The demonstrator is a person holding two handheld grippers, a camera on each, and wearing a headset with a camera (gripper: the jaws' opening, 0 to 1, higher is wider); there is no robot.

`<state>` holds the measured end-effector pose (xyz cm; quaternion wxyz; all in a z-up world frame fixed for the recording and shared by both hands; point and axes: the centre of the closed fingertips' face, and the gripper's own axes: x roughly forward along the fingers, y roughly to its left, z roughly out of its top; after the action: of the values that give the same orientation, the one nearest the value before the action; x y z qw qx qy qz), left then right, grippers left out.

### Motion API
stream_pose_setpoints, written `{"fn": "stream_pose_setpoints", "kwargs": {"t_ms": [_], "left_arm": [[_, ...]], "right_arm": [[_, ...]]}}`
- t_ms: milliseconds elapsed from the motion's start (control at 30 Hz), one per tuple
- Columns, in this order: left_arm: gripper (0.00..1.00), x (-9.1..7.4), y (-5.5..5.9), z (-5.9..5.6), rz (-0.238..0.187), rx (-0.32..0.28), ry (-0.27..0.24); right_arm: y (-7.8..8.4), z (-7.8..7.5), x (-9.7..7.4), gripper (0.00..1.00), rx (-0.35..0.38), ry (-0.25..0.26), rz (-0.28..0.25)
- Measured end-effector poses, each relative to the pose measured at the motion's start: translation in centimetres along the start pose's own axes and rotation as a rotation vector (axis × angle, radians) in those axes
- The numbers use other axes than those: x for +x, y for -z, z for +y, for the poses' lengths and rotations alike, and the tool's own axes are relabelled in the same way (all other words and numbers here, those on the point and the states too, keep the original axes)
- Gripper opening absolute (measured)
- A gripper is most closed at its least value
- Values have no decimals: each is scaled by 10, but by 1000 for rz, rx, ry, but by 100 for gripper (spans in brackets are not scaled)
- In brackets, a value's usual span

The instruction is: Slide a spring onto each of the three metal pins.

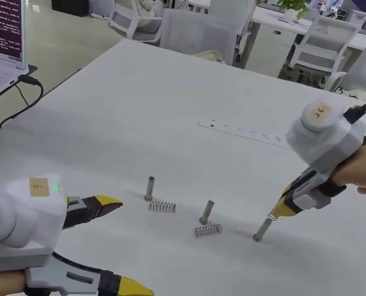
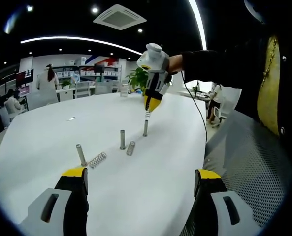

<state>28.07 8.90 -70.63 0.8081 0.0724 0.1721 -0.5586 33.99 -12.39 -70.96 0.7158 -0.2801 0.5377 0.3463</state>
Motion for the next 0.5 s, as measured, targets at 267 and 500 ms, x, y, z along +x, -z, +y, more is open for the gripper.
{"fn": "stream_pose_setpoints", "kwargs": {"t_ms": [267,500], "left_arm": [[87,-1,0,1,0,11,-13],[87,-2,0,3,5,34,-27]], "right_arm": [[0,-2,6,8,0,-7,10],[3,-2,8,8,1,-4,18]]}}
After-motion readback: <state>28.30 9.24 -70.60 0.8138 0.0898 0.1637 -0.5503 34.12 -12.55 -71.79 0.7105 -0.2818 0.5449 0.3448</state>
